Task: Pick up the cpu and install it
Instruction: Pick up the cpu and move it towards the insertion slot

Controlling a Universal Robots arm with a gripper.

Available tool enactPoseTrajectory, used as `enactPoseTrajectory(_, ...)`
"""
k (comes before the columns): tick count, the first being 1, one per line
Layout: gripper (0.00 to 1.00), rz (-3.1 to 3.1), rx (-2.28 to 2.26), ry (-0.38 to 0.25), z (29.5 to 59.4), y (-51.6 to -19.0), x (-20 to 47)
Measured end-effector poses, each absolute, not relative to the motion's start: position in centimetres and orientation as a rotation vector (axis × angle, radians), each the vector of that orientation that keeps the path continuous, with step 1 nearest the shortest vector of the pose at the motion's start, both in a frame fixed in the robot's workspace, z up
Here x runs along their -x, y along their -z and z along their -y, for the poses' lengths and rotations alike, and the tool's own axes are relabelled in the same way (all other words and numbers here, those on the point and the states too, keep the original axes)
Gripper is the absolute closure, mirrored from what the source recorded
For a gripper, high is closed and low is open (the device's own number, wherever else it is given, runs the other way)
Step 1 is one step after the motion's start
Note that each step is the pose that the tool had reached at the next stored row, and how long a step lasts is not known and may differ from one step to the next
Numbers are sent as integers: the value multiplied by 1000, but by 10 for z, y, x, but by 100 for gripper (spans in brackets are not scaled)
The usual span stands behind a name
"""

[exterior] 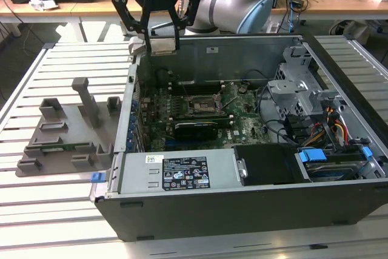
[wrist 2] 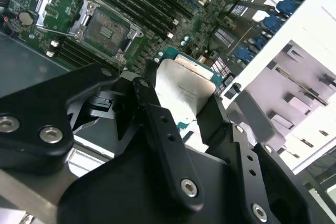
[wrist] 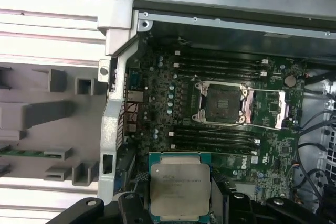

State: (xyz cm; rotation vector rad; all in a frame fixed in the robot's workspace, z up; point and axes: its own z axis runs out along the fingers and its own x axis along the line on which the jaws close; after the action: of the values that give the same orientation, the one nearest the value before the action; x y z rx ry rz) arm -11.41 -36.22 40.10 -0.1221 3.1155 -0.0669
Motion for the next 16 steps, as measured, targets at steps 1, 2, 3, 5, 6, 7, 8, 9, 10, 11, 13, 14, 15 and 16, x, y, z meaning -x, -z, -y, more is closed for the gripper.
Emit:
enactPoseTrajectory(1, 45, -3116, 122, 67, 361, -398, 110)
enactPoseTrajectory(2, 45, -3116, 122, 67, 360, -397, 108)
enactPoseTrajectory(3, 45, -3116, 122, 67, 359, -396, 106)
enactPoseTrajectory(5, 45, -3117, 122, 67, 356, -393, 100)
enactPoseTrajectory(6, 45, -3118, 122, 68, 354, -391, 97)
enactPoseTrajectory(7, 45, -3118, 122, 68, 352, -389, 95)
enactPoseTrajectory(8, 45, -3120, 122, 68, 351, -387, 92)
enactPoseTrajectory(9, 45, -3120, 123, 67, 350, -385, 90)
enactPoseTrajectory(10, 45, -3121, 123, 68, 349, -383, 89)
enactPoseTrajectory(11, 45, -3122, 123, 67, 348, -380, 87)
enactPoseTrajectory(13, 45, -3123, 123, 67, 347, -375, 84)
enactPoseTrajectory(14, 45, -3123, 123, 68, 347, -374, 82)
enactPoseTrajectory(15, 45, -3124, 123, 67, 346, -372, 81)
enactPoseTrajectory(16, 45, -3124, 123, 68, 346, -370, 80)
